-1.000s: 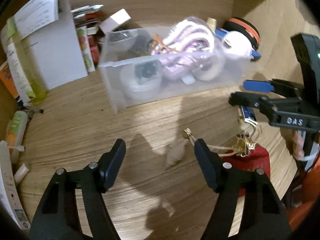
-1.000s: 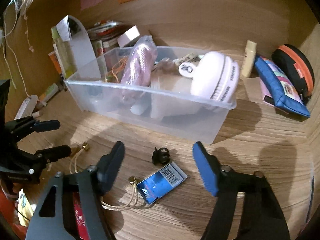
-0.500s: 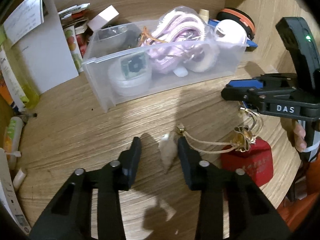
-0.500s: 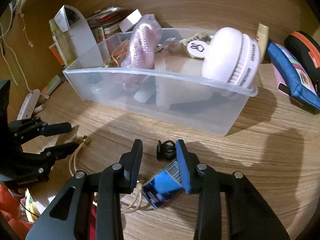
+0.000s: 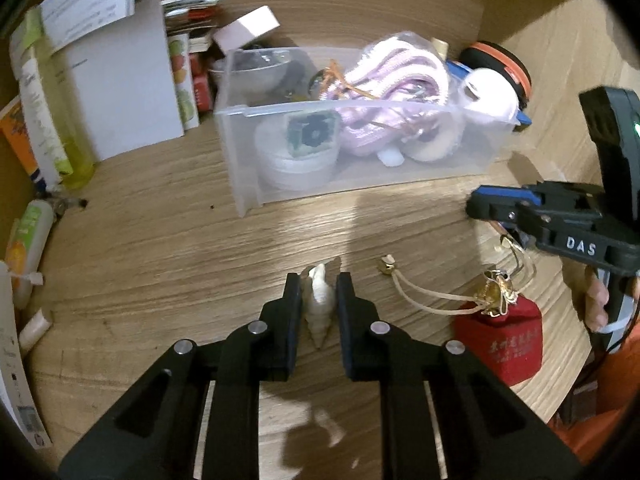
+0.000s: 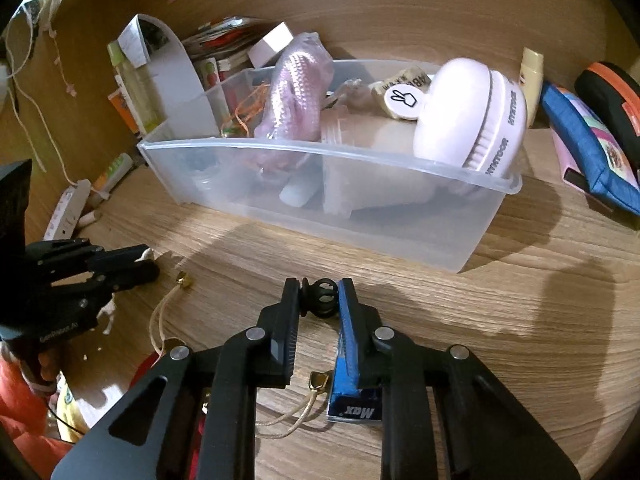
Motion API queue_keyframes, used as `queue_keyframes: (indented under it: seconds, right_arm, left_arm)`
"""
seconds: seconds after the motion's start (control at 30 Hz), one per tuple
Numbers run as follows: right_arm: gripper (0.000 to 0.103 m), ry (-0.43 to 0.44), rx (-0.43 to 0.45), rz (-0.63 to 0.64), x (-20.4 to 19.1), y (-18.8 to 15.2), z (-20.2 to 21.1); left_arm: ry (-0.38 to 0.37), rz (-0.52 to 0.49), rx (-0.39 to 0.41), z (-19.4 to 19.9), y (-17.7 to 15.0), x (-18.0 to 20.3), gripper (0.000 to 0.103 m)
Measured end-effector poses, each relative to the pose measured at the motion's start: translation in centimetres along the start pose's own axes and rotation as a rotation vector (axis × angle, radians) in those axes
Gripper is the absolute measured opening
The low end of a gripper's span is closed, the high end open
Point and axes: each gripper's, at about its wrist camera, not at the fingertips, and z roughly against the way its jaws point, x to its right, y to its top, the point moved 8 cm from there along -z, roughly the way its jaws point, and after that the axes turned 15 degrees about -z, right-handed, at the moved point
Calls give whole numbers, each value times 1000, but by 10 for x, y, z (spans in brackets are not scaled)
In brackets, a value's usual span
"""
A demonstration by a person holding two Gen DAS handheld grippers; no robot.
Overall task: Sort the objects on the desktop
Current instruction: 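Grasp the small shell with left gripper while right grasps the black clip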
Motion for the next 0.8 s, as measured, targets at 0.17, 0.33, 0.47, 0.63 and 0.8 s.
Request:
queue_keyframes:
  seconds: [0.17,0.33,0.47,0.63,0.8]
  right_arm:
    - [17,17,23,19,-6,2,13]
    - [17,37,84,24,-10,16,35]
    - [17,51,123,21,-12,26,48]
    - [17,64,162,20,-15,36,61]
    - [17,76,185,36,-20,42,67]
  left_arm:
    - [21,38,11,6,0,-7,17]
    - [43,39,45,16,10,-8,17]
    - [49,37,95,27,26,-11,17]
    - [40,45,140,36,43,-14,17]
    - [38,34,167,41,53,-13,17]
